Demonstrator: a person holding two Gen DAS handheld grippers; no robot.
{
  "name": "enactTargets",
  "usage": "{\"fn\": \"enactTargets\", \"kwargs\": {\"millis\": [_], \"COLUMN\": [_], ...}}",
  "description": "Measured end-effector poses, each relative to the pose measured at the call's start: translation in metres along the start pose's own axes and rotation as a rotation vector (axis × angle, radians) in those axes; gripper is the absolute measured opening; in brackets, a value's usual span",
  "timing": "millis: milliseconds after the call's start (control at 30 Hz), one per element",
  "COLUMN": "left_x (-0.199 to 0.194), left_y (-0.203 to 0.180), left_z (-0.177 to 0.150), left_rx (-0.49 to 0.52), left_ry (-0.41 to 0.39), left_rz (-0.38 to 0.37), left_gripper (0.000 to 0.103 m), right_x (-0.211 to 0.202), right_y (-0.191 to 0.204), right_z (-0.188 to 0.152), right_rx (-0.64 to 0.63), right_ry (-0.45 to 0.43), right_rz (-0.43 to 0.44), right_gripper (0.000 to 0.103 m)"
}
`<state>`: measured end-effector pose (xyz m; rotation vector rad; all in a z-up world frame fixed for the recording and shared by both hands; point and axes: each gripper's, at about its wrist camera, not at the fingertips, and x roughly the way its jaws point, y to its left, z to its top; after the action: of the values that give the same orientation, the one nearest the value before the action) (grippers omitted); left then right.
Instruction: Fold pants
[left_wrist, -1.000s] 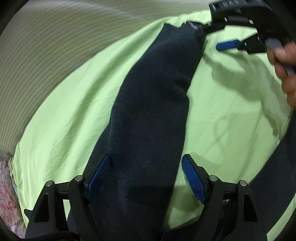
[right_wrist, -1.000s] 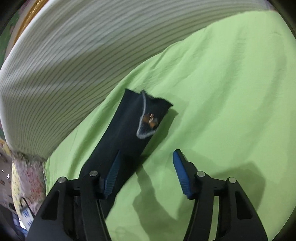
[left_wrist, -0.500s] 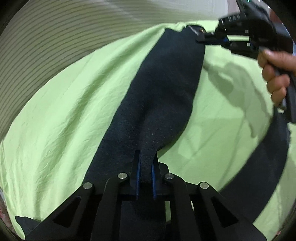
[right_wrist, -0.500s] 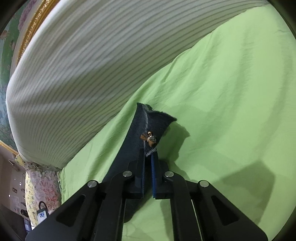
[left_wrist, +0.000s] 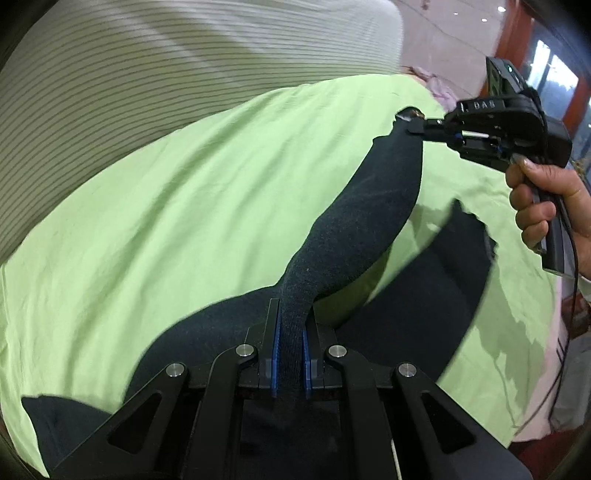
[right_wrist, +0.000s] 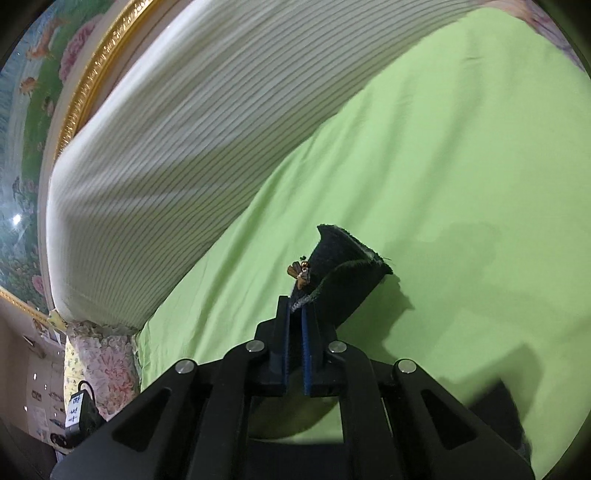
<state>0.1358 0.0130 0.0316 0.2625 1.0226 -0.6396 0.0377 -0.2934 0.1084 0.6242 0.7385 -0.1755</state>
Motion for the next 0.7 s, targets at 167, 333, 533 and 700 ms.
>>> {"fn": "enactTargets", "kwargs": {"millis": [167, 333, 533, 700], "left_x": [-0.022, -0.03, -0.023, -0.006], "left_y": [-0.026, -0.052, -0.071, -0.083], "left_z": [-0.029, -0.048, -0.058, -0.071], "left_rx": [0.048, 0.102, 0.139, 0.148], "left_ry": [-0.005, -0.016, 0.004, 0.038], "left_rz": [-0.039, -0.057, -0.063, -0.049], "left_gripper": [0.008, 0.008, 0.008, 0.012], "right_x": [-0.042, -0.067, -0.071, -0.063], "right_y": [-0.016, -0.03, -0.051, -0.068], "right_z": [-0.035, -0.073, -0.096, -0.105], "right_rx": [0.032, 0.076, 0.12, 0.133], "right_ry": [-0.022, -0.043, -0.041, -0.021], "right_rz": [-0.033, -0.09, -0.157, -0.235], "right_gripper": [0.006, 0.006, 0.006, 0.006]}}
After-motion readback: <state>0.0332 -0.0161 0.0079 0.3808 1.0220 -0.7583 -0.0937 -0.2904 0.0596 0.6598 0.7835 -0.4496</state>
